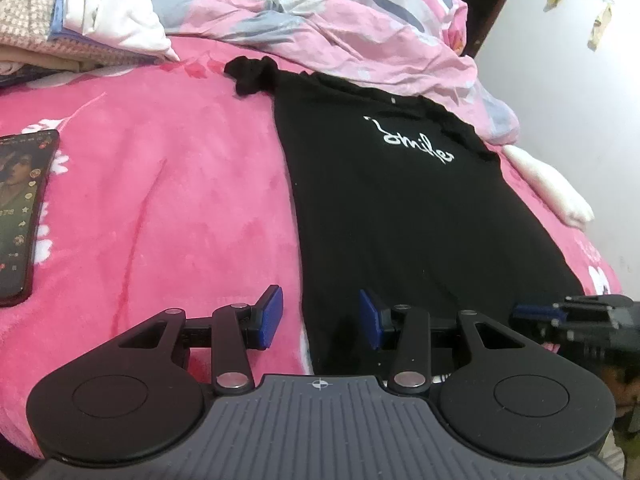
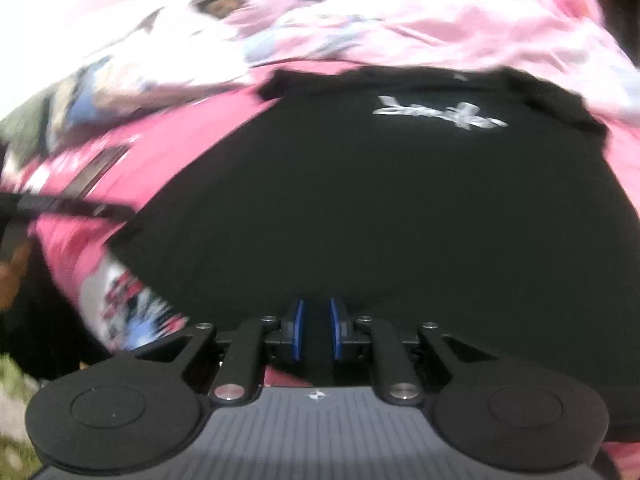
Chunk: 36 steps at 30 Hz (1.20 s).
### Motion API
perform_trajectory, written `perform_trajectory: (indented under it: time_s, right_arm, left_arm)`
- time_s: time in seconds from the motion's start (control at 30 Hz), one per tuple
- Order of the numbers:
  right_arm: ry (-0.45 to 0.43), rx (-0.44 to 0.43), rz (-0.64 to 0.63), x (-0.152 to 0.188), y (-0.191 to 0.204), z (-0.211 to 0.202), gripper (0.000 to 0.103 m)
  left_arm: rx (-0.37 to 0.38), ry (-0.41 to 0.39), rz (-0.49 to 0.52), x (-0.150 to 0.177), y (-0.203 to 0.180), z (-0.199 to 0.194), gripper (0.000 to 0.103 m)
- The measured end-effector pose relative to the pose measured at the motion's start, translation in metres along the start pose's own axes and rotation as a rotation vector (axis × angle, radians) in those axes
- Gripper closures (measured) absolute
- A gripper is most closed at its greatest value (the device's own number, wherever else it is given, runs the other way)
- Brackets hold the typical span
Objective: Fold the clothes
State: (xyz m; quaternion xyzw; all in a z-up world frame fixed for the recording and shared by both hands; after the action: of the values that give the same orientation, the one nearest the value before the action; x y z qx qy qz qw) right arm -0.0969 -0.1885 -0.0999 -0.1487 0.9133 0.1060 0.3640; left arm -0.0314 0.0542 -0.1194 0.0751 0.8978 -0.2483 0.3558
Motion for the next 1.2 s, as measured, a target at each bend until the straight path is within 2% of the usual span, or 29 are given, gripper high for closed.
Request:
perform_trajectory:
  time_s: [0.07,0.1,0.17,0.23,0.33,0.4,0.53,0.67,0.77,0.83,0.93,1.07,1.13,1.2]
  right_arm:
    - [0.007,-0.092,-0.049,0.0,0.023,-0.004,0.088]
    - [-0.004,-0.1,-0.071,-0.004,0.03,-0.005,0.088]
    - [-0.044,-0.073,-0.092,-0.019,0.034,-0.002,0.088]
    - [-0.085,-0.042,-0.045,-0.039,0.028,0.008,0.088]
    - [-0.078,-0.047,0.013,-0.051,0.027,0.036,0.089]
    - [-0.045,-0.086,-0.019,-0.044,0.047,0.051,0.089]
    - [-0.062,-0.233,-0.162,-0.027,0.101,0.037,0.089]
    - [-0.078,-0.204,-0.158,-0.037,0.093,0.038,0.089]
    - [-0.104,-0.164,-0.032,-0.057,0.066,0.05,0.089]
    - [-0.112,-0.151,-0.024,-0.063,0.067,0.064,0.089]
    - [-0.097,-0.204,-0.101,-0.055,0.099,0.078,0.089]
    - [-0.108,-0.312,-0.212,-0.042,0.14,0.067,0.09]
    - [-0.121,-0.318,-0.206,-0.044,0.136,0.06,0.09]
    - [-0.14,-0.269,-0.142,-0.057,0.119,0.062,0.09]
  left_arm:
    - [0.014,-0.001,-0.014,0.0,0.003,-0.001,0.062]
    - [0.021,-0.001,-0.025,0.0,0.005,-0.001,0.062]
    - [0.035,-0.001,-0.043,0.001,0.008,-0.002,0.063]
    - [0.045,0.003,-0.051,0.001,0.01,-0.003,0.063]
    - [0.06,0.006,-0.059,0.002,0.012,-0.005,0.063]
    - [0.071,0.004,-0.068,0.002,0.014,-0.006,0.064]
    - [0.105,0.0,-0.096,0.004,0.02,-0.008,0.064]
    - [0.136,-0.008,-0.123,0.003,0.028,-0.012,0.065]
    - [0.14,-0.023,-0.129,0.002,0.031,-0.016,0.065]
    - [0.13,-0.033,-0.134,0.003,0.033,-0.019,0.065]
    - [0.119,-0.048,-0.149,0.003,0.038,-0.025,0.065]
    - [0.099,-0.065,-0.158,0.003,0.044,-0.032,0.066]
    - [0.09,-0.07,-0.164,0.002,0.047,-0.034,0.066]
    - [0.081,-0.082,-0.167,0.001,0.049,-0.037,0.067]
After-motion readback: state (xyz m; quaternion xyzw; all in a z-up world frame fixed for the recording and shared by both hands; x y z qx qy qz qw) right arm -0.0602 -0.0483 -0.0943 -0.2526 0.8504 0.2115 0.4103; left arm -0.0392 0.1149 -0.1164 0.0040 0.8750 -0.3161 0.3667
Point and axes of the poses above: each gripper's, at about its wrist camera, not at the fingertips, and z roughly the way its jaws point, y to its left, x to its underside, the point moved 7 cm from there along z, roughly the way its jaws point, and after that the axes turned 3 degrees about x, right-handed, at the moved point
